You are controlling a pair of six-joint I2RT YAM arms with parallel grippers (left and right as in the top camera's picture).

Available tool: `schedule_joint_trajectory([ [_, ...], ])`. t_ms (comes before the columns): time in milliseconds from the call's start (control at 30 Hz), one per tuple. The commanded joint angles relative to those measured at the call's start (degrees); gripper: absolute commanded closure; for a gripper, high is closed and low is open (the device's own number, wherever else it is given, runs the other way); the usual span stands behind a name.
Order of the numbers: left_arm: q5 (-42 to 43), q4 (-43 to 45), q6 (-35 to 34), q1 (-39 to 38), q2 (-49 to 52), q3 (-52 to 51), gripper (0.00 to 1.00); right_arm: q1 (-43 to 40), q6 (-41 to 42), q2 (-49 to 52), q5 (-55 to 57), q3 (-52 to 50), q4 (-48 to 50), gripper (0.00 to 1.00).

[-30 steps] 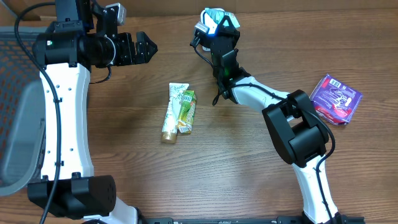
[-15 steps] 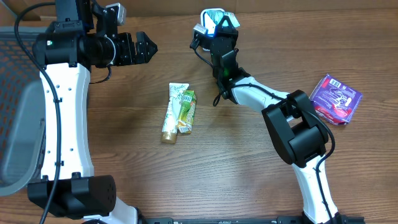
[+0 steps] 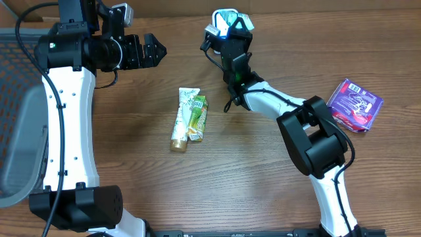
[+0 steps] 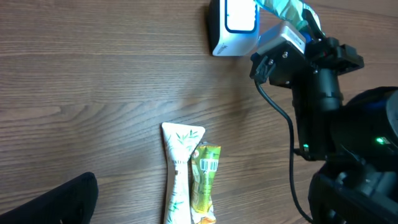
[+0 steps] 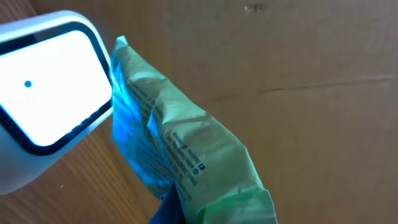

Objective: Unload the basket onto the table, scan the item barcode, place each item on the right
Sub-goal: 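Hold the mint-green packet's barcode up to the white scanner, then place the mint-green packet on the purple pack and release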

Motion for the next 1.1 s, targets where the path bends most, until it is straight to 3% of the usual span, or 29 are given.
schedule_joint_trajectory([
  [0,0.0,0.1,-0.3,-0.4,0.2,0.0,0.01,1.5,9.7,-10.3,2.3,1.0,-5.2,0.96],
  [133,0.0,0.1,-0.3,-0.4,0.2,0.0,0.01,3.2,24.7,-19.1,1.7,1.0,-23.0,0.96],
  [200,0.0,0.1,-0.3,-0.4,0.2,0.0,0.00,3.8,42.1,-25.3,-2.9,1.0,-37.0,0.96],
  [367,0.0,0.1,-0.3,-0.4,0.2,0.0,0.00,0.9,77.9,-34.5,-23.0,1.0,-58.8,0.96],
  [500,0.0,0.1,-0.3,-0.4,0.2,0.0,0.00,-5.9,98.5,-36.4,-38.3,1.0,-72.7,0.96],
  [600,0.0,0.1,-0.3,-0.4,0.2,0.0,0.01,-11.8,105.1,-35.7,-42.1,0.0,-82.2,0.96],
  [733,0.0,0.1,-0.3,-0.4,0.2,0.0,0.01,-19.8,105.7,-34.7,-43.2,-3.6,-88.4,0.96],
  [1067,0.0,0.1,-0.3,-0.4,0.2,0.0,0.01,-40.4,105.7,-34.6,-44.5,-12.4,-87.8,0.96],
])
